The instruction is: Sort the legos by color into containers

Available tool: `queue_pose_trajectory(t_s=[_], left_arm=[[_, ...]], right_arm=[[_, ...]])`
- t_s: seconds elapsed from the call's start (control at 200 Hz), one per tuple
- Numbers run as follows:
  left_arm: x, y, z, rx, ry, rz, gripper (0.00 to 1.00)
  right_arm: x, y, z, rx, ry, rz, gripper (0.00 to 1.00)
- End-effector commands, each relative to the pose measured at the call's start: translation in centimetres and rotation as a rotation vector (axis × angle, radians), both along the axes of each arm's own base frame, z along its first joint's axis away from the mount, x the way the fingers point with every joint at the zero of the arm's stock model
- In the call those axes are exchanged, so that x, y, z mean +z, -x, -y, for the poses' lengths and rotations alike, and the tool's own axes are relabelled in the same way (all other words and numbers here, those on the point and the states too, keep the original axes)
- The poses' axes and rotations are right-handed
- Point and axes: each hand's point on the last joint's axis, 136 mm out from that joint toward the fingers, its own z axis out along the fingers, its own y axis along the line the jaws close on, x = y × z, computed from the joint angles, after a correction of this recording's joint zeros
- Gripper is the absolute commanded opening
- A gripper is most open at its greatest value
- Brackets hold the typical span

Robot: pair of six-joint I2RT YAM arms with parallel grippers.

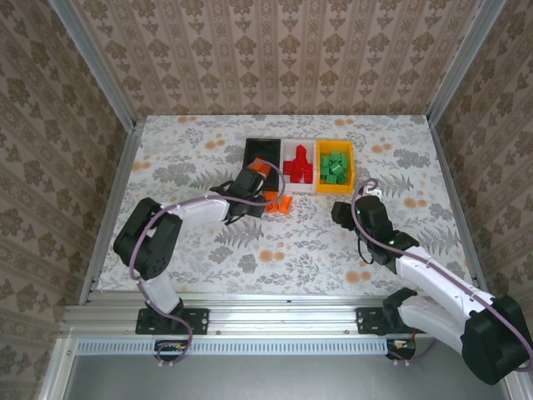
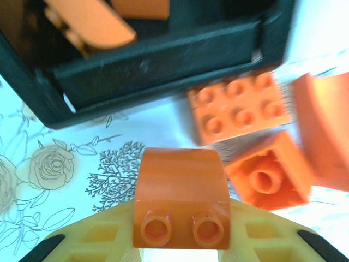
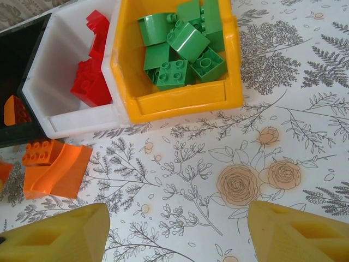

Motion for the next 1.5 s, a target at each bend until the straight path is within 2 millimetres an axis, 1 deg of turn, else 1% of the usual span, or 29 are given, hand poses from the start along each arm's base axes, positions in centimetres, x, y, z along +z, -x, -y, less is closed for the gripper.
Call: queue_pose_trajectory(t_s=[0.0,0.11,0.125,0.165,0.295,0.305,0.32,0.345,0.355,0.395,0.52,0.55,0.625,0.655,0.7,0.76,0.815,0.87,0.945,1.055,1.15,1.235,1.315,1.495], left_arm=[[3.8,-1.3,-0.3,0.028,-0.002,0.064,0.34],[5.4,-4.0,0.3,0.035,-0.012,0.079,0.35],[5.2,-4.3,0.3,0.036,-0.019,0.07,0.35],[5.6,-5.6,0.8,0.035,-0.017,0.071,0.35],[5.2,-9.6,1.8,0.049,-0.007,0.048,0.34],[4.9,-9.7,1.8,0.05,-0.007,0.042,0.34],[5.1,-10.2,1.9,0.051,-0.001,0.043,0.34],[5.0,-10.8,2.1,0.052,0.001,0.039,0.35],[5.3,-11.2,2.2,0.054,0.006,0.044,0.36],[5.0,-12.0,2.3,0.06,0.0,0.031,0.38],[4.7,-13.7,2.5,0.065,0.005,0.009,0.48],[4.5,-13.8,2.6,0.061,0.009,0.004,0.5],[4.9,-14.1,2.8,0.055,0.015,0.013,0.61],[5.2,-14.0,2.8,0.053,0.02,0.015,0.63],[6.0,-13.8,2.9,0.049,0.034,0.02,0.64],[7.3,-13.0,3.2,0.036,0.06,0.035,0.66],[8.4,-11.7,3.6,0.02,0.074,0.055,0.68],[8.7,-9.8,4.0,0.006,0.078,0.046,0.68],[8.3,-6.6,5.0,-0.031,0.082,0.029,0.68],[6.6,-2.1,6.3,-0.067,0.078,-0.006,0.68],[5.0,0.2,7.3,-0.075,0.081,-0.031,0.68],[3.5,1.2,8.1,-0.071,0.072,-0.066,0.68],[2.5,1.8,8.8,-0.069,0.046,-0.081,0.69],[0.7,1.9,8.6,-0.045,-0.077,-0.088,0.73]], right_arm=[[0.2,-0.2,-0.6,0.029,0.002,0.012,0.69],[0.1,-0.2,-0.8,0.032,0.004,0.008,0.69],[0.1,-0.2,-0.8,0.033,0.005,0.008,0.69],[0.0,-0.2,-0.8,0.034,0.007,0.008,0.69],[0.0,-0.2,-0.8,0.036,0.012,0.006,0.69],[0.0,-0.2,-0.8,0.036,0.012,0.007,0.69],[0.0,-0.2,-0.8,0.036,0.014,0.007,0.69],[0.1,-0.2,-0.7,0.034,0.014,0.009,0.69],[0.1,-0.1,-0.7,0.032,0.015,0.009,0.69],[0.2,-0.1,-0.7,0.032,0.016,0.014,0.69],[0.3,-0.1,-0.6,0.032,0.019,0.016,0.69],[0.3,-0.1,-0.6,0.033,0.02,0.016,0.69],[0.4,0.0,-0.6,0.032,0.02,0.017,0.69],[0.4,0.0,-0.6,0.031,0.02,0.017,0.69],[0.4,0.0,-0.6,0.032,0.02,0.017,0.69],[0.4,0.0,-0.6,0.034,0.019,0.018,0.69],[0.5,0.0,-0.7,0.034,0.018,0.02,0.69],[0.4,0.0,-0.7,0.036,0.018,0.019,0.69],[0.5,0.0,-0.7,0.035,0.017,0.021,0.69],[0.5,0.0,-0.8,0.036,0.015,0.021,0.69],[0.4,0.0,-0.8,0.038,0.015,0.019,0.69],[0.4,0.0,-0.8,0.039,0.015,0.02,0.69],[0.3,0.0,-0.9,0.04,0.016,0.016,0.69],[0.3,0.0,-0.7,0.035,0.022,0.017,0.69]])
